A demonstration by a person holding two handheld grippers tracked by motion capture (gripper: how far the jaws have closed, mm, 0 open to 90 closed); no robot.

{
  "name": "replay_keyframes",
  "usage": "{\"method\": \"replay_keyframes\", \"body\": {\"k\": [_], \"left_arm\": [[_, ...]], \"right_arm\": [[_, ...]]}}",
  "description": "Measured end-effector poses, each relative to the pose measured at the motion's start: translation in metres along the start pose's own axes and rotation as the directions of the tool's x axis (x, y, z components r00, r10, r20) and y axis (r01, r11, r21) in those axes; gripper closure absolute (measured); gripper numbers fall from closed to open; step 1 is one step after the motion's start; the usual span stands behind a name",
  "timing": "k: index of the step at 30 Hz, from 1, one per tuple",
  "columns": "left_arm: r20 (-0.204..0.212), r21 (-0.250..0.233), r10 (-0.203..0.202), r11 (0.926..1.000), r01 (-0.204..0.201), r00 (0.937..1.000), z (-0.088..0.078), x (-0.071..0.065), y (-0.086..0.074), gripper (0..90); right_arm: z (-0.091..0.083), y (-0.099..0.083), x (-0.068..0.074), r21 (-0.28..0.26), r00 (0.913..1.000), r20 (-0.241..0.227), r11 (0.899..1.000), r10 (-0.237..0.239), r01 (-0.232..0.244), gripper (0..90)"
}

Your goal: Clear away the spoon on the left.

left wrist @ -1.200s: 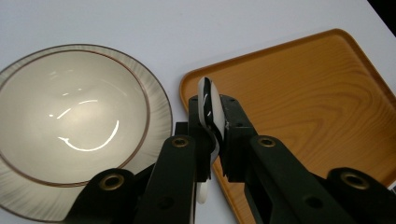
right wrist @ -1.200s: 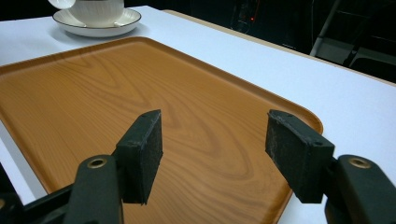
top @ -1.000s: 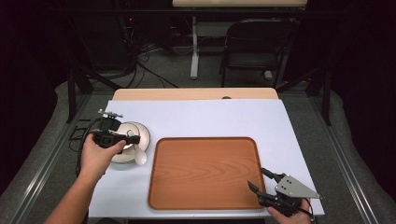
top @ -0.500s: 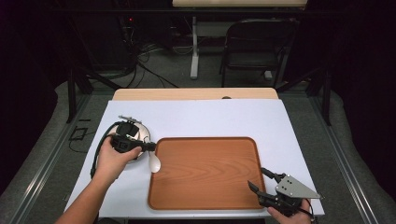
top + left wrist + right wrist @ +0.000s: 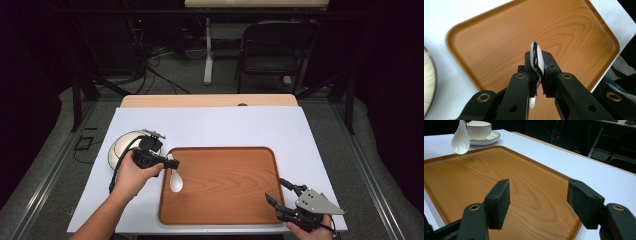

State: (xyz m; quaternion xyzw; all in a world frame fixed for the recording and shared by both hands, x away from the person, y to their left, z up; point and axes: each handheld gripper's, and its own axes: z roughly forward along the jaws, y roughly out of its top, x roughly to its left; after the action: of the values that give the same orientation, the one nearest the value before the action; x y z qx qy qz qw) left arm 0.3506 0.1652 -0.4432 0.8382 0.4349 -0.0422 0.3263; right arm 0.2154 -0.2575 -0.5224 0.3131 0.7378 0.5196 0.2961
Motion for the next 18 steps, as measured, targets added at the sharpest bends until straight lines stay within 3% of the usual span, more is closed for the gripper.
{"method": "replay_keyframes", "body": {"k": [11,18], "left_arm": [[0.043,0.038,0.001,0.9993,-0.003,0.9991,0.021,-0.005,0.005,84.8],[0.072,0.055,-0.017,0.9984,0.013,0.9973,0.033,-0.004,0.003,84.8]], "right_arm": [[0.002,-0.001,0.001,0.003,0.9991,-0.042,1.000,0.011,-0.011,34.8],[0.002,-0.001,0.001,-0.011,0.9995,-0.028,1.000,0.011,-0.011,32.9]]}}
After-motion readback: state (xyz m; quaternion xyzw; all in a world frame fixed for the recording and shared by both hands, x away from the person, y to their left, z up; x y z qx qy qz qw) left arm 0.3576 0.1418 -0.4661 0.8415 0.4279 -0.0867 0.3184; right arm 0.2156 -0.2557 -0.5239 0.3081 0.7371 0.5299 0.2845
